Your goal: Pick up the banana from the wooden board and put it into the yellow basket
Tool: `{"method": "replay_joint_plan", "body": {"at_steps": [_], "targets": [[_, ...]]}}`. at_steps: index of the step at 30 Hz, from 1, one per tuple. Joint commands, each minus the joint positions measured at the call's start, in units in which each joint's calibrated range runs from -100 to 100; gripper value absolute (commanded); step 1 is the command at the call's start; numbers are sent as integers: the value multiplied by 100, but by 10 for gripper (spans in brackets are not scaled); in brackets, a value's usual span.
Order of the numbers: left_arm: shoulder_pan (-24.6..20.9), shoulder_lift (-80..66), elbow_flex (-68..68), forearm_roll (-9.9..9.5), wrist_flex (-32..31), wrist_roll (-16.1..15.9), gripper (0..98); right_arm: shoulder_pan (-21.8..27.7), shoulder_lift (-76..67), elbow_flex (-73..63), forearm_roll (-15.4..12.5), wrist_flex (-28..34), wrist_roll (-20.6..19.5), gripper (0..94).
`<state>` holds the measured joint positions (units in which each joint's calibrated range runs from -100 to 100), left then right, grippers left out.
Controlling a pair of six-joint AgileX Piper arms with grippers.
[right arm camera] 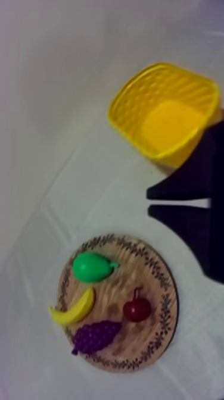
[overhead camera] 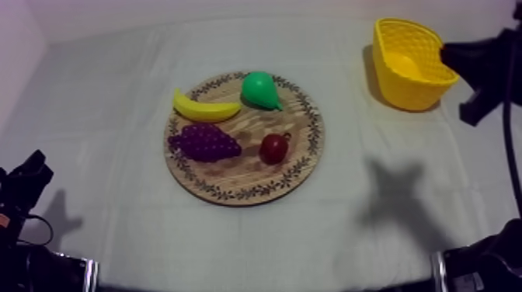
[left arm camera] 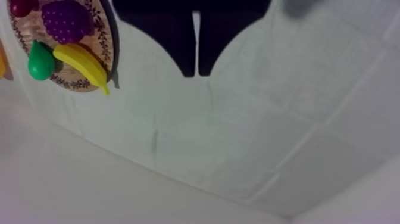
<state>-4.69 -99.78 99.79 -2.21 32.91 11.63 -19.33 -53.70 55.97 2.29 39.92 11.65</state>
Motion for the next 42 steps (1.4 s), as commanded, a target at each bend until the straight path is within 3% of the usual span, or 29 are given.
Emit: {"method": "replay_joint_plan", "body": {"at_steps": [1, 8, 22, 36, 42], "targets": [[2, -5, -1, 3, -1, 2, 1, -289, 944, -467, 3, -120, 50, 6], [2, -5, -1, 3, -1, 2, 1, -550, 2696, -1999, -264, 22, 426, 6], [2, -5, -1, 3, -1, 1, 1, -1119, 5682, -5184, -195, 926, 828, 7], [2, -5, -1, 3, -1, 2, 1, -1521, 7614, -6241, 97, 874, 735, 8], [2, -5, -1, 3, -1, 2, 1, -1549, 7946, -6380, 95, 1005, 748, 10]]}}
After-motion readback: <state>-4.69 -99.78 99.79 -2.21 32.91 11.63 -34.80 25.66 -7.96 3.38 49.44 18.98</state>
